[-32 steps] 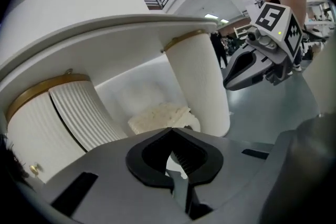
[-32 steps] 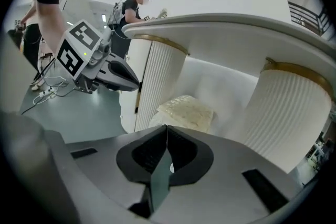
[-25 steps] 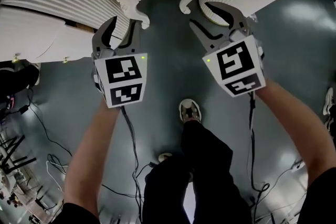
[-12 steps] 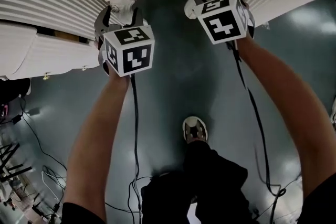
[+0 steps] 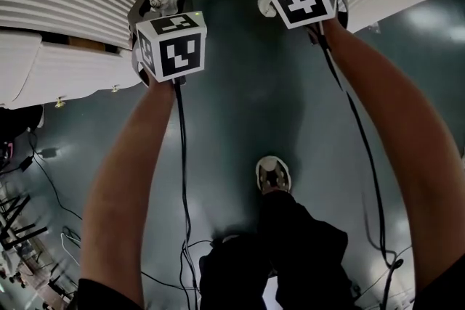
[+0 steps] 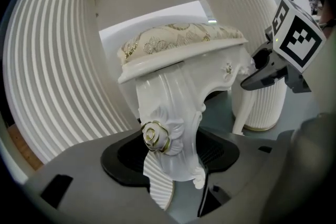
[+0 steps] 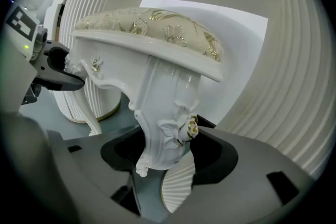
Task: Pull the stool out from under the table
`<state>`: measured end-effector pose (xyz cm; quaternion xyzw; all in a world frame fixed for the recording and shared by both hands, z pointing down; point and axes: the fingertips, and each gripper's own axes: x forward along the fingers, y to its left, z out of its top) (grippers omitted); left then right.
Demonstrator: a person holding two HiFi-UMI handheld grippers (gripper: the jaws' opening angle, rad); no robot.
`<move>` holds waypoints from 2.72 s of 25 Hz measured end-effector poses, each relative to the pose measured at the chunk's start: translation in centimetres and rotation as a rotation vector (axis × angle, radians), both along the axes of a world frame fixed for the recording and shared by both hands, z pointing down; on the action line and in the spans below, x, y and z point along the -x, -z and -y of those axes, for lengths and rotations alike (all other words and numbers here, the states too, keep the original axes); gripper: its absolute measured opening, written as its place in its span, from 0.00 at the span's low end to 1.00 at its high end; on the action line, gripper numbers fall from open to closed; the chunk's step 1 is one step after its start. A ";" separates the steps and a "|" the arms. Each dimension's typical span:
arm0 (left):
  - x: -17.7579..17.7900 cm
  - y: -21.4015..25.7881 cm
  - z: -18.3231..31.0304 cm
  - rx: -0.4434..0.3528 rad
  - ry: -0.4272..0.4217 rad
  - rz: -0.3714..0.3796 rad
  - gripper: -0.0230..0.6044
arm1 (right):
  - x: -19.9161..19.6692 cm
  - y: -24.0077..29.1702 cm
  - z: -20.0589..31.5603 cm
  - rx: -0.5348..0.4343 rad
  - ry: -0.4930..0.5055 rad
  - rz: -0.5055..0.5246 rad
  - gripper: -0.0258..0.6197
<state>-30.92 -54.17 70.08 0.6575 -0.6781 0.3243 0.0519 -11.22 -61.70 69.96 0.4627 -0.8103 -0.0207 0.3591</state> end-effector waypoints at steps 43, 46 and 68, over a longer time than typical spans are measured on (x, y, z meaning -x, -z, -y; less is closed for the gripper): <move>-9.2 -1.3 -32.8 0.146 -0.072 -0.021 0.46 | -10.6 -1.8 -36.4 0.183 -0.032 -0.038 0.41; -9.9 -1.3 -35.1 0.136 -0.055 -0.023 0.46 | -11.2 -1.8 -38.5 0.160 -0.025 -0.035 0.41; -12.3 -4.1 -51.7 0.182 -0.056 -0.017 0.46 | -13.7 -4.4 -55.2 0.206 0.019 -0.046 0.41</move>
